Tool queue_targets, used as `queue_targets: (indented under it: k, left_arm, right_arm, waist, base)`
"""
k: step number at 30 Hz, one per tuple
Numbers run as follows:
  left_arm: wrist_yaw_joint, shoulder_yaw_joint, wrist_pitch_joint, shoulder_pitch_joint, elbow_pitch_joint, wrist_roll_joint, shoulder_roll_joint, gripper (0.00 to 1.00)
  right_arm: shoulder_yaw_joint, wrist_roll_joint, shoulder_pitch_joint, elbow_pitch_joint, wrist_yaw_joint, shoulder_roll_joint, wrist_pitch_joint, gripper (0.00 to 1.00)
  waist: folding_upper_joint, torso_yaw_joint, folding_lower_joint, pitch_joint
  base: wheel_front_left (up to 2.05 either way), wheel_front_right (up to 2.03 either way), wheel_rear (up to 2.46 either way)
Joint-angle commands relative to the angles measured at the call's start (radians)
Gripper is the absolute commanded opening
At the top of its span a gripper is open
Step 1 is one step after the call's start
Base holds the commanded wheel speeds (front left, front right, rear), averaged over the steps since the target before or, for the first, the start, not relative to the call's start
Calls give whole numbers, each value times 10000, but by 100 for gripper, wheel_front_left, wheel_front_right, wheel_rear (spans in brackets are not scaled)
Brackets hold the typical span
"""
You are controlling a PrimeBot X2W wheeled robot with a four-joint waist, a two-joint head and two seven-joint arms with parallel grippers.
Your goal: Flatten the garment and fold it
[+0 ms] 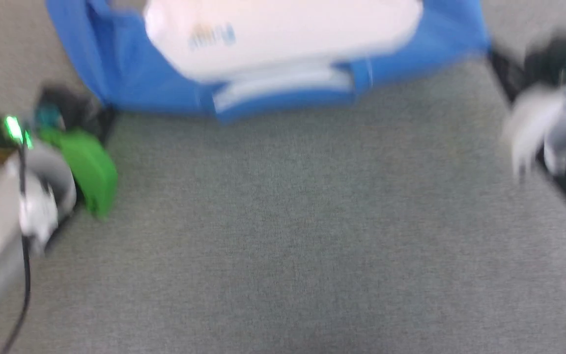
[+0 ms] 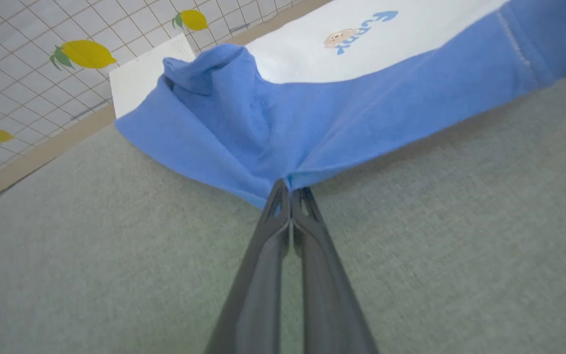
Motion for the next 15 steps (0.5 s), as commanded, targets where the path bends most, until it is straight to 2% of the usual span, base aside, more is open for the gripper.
queue_targets:
  k: [1, 4, 8, 15]
  left_arm:
    - [354, 18, 96, 691, -412, -456, 337, 0]
    - [980, -75, 143, 2059, -1601, -1244, 717, 0]
    - [1755, -90, -119, 3558, -2854, -2183, 1016, 0]
    - [2801, -241, -538, 5297, -4243, -3056, 1376, 0]
  right_arm:
    - [-256, 161, 852, -472, -38, -229, 254, 0]
    - [-1002, 503, 2749, -1628, -38, -247, 880, 0]
    - [-1984, 556, 4829, -2969, -38, 76, 1544, 0]
    - [-3077, 273, 7282, -4254, -38, 748, 2268, 0]
  waist:
    - [-1, 53, 1, -970]
    - [-1, 85, 1, -1423]
    - [-1, 148, 1, -1875]
    - [-1, 327, 1, -2272]
  base:
    - [0, 0, 0]
    - [0, 0, 0]
    - [0, 0, 0]
    - [0, 0, 0]
